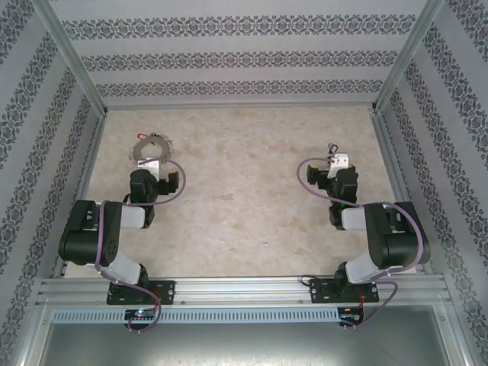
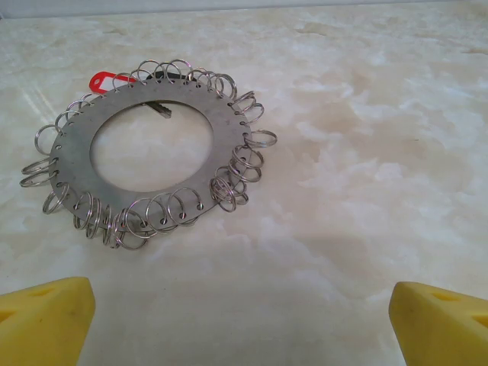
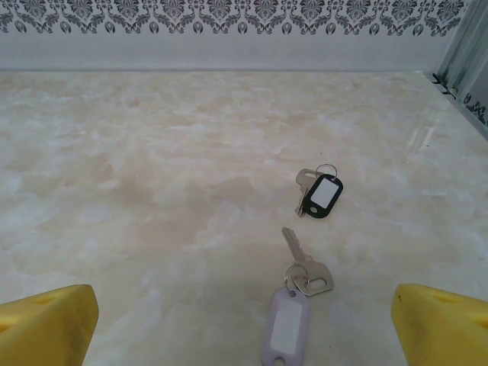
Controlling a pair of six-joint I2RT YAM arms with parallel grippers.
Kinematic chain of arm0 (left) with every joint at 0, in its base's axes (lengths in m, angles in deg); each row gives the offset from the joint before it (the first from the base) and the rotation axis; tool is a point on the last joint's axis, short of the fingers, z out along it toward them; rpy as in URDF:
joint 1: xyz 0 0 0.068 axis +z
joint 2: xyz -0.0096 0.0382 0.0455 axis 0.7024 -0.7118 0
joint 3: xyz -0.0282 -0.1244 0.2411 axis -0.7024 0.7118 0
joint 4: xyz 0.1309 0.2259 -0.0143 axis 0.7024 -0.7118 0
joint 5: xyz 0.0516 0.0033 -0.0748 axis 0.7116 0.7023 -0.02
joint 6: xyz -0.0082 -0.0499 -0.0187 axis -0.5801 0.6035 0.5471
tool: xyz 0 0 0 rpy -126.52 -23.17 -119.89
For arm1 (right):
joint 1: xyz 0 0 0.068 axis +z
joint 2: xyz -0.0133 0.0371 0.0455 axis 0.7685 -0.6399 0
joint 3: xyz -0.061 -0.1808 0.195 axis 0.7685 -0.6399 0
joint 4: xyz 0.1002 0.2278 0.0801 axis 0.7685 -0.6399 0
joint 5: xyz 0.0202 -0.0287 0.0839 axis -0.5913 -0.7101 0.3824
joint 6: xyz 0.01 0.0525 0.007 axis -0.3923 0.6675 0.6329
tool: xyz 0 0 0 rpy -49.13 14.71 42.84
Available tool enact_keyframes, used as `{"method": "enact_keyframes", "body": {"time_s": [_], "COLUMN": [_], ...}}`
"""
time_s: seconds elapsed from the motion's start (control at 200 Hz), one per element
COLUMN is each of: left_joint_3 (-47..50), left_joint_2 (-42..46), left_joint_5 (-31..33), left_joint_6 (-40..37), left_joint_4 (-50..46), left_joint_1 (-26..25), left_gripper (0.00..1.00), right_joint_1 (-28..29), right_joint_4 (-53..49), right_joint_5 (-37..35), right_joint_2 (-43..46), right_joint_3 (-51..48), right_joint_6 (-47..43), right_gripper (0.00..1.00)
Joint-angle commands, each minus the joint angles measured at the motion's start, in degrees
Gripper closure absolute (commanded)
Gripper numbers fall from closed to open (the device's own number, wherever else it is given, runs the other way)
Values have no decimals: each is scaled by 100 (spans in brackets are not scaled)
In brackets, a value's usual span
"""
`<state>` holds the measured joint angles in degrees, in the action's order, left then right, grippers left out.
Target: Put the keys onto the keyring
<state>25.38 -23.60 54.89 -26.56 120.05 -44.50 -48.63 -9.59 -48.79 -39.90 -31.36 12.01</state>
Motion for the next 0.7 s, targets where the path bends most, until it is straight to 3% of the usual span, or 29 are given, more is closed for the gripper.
{"method": "enact_keyframes", "body": {"time_s": [0.0,0.695], "left_joint_3": [-58,-60], "left_joint_2": [11,16], "left_joint_5": [-70,-68], "left_joint_6": [-3,-1], "left_joint_4": [56,58], "left_joint_1": [41,42], "left_gripper": [1,1], "right_joint_1": [-66,-43], "right_joint_4": [159,167], "right_joint_5": [105,-25], "right_joint_2": [-12,-12], "right_joint_3": [34,25], "right_joint_6": [10,17], "right_gripper": [2,2]}}
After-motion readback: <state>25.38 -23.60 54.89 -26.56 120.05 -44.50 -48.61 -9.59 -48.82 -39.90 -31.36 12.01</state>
